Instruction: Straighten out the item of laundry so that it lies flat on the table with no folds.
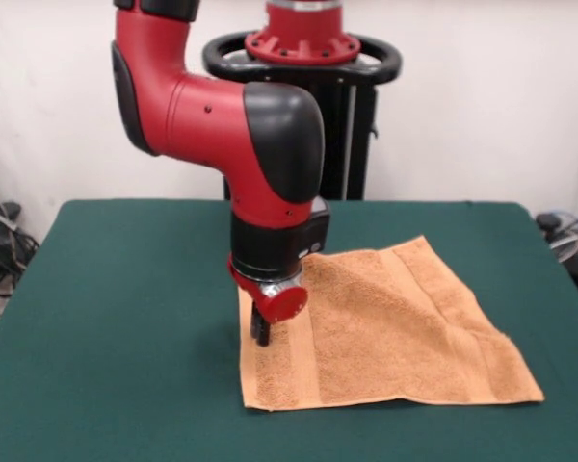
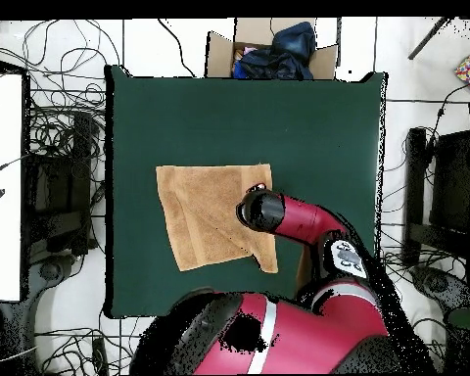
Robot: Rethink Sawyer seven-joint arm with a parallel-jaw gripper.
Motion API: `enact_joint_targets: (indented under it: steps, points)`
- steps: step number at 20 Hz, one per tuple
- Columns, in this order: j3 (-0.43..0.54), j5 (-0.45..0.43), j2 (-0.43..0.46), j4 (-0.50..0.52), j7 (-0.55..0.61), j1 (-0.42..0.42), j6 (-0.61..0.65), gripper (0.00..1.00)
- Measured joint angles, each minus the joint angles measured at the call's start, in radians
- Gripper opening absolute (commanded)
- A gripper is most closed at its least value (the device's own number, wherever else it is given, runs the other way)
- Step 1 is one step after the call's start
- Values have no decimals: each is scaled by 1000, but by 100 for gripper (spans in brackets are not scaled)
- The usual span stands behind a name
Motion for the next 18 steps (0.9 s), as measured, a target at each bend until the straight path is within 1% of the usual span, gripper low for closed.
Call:
enact_joint_targets:
  steps: [11,18]
  points:
    - [27,-20,2,-27,0,-27,66,0]
    - [80,-44,0,-41,0,-82,124,0]
